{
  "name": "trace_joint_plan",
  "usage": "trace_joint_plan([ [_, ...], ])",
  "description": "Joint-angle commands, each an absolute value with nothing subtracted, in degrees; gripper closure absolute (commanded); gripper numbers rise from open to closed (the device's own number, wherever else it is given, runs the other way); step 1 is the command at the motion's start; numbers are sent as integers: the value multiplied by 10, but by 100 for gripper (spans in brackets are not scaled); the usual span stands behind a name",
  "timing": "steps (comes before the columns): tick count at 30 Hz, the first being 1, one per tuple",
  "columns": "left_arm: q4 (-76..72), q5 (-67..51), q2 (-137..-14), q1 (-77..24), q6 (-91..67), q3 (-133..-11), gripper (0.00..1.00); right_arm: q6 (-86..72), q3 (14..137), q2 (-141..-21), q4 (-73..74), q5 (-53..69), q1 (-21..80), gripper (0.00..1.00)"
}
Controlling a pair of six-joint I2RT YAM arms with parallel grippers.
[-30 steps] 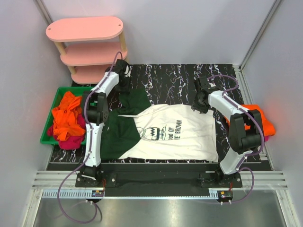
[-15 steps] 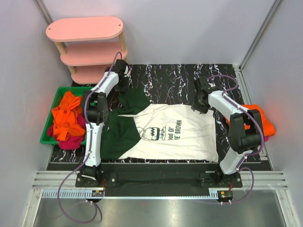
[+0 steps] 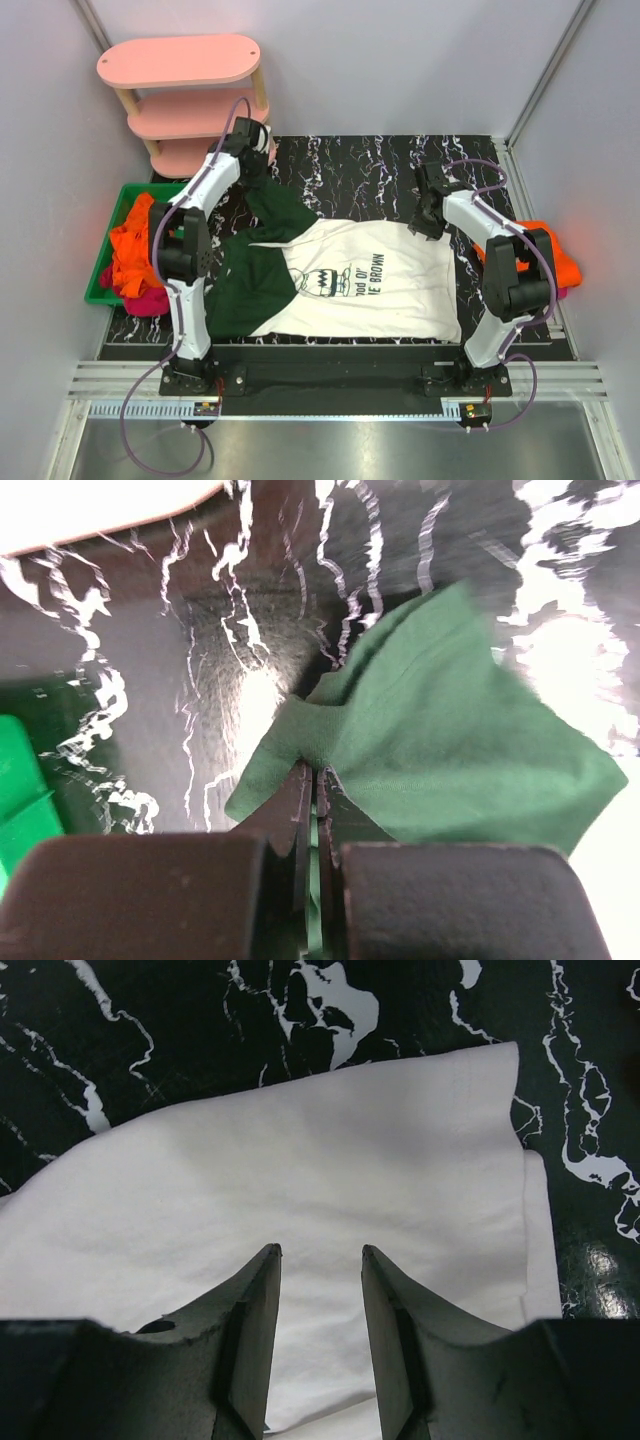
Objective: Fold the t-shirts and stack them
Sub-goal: Grap the side of the flattened tshirt furthest away from the robot with both arms
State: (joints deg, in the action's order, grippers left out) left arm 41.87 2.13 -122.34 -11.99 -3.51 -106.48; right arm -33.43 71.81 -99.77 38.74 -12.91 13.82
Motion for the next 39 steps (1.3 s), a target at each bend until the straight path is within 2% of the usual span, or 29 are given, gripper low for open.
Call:
trace_joint_plan([
  [1,381,11,-1139,-122,-35,-1034,100,-358,738,-1017,374,-152,112,55],
  [11,405,-37,-1047,-125,-18,-929,100,-367,730,-1002,361,-136,112,56],
  [17,407,-32,-1018,-126,-4,-859,100,-373,719,-1002,360,-186,107,56],
  [23,407,-29,-1009,-126,-4,-854,100,-377,741,-1045,366,-187,64,57],
  [39,411,-33,-1017,-126,-7,-849,100,-375,758,-1126,372,-194,59,57],
])
